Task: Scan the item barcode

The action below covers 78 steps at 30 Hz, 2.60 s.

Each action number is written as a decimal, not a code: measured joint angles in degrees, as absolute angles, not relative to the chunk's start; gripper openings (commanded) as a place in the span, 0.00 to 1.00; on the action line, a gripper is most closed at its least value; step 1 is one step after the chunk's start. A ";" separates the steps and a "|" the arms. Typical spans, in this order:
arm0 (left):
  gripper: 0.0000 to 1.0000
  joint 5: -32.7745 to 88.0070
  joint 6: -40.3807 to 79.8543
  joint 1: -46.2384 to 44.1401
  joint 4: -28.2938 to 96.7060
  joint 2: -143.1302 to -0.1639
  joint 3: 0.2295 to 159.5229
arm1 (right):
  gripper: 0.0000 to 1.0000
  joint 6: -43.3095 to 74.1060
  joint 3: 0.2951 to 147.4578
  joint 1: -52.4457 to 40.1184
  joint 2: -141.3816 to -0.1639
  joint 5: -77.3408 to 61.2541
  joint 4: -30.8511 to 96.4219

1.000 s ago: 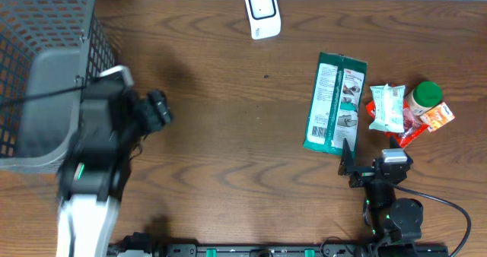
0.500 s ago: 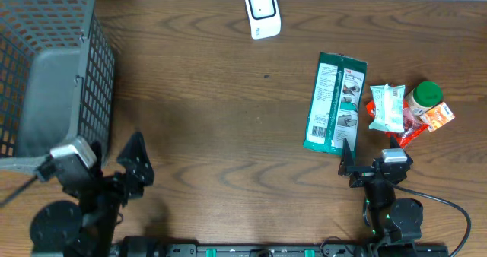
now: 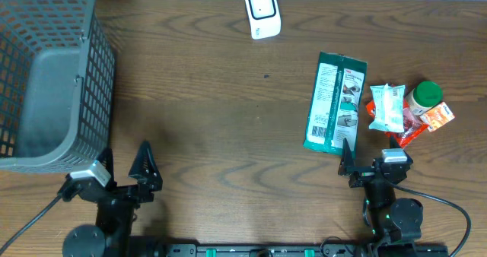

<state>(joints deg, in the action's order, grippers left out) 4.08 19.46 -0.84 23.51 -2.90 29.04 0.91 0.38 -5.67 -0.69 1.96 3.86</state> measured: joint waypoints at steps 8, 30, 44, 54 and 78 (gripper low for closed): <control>0.86 4.67 19.44 -0.84 -3.77 -0.58 18.17 | 0.99 0.89 0.38 -5.69 -0.69 1.96 3.86; 0.86 5.65 19.46 -0.84 -0.30 -0.60 0.34 | 0.99 0.89 0.38 -5.69 -0.69 1.96 3.86; 0.86 5.45 4.95 -0.93 0.86 -0.58 0.67 | 0.99 0.91 0.38 -5.69 -0.69 1.96 3.86; 0.86 5.45 2.48 -0.93 0.86 -0.58 0.67 | 0.99 0.91 0.38 -5.69 -0.69 1.96 3.86; 0.86 5.45 1.61 -0.93 0.86 -0.58 0.67 | 0.99 0.89 0.38 -5.69 -0.69 1.96 3.86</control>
<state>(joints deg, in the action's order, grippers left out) 5.45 1.61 -0.93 0.86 -0.58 0.67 0.89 0.38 -5.69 -0.69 1.96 3.86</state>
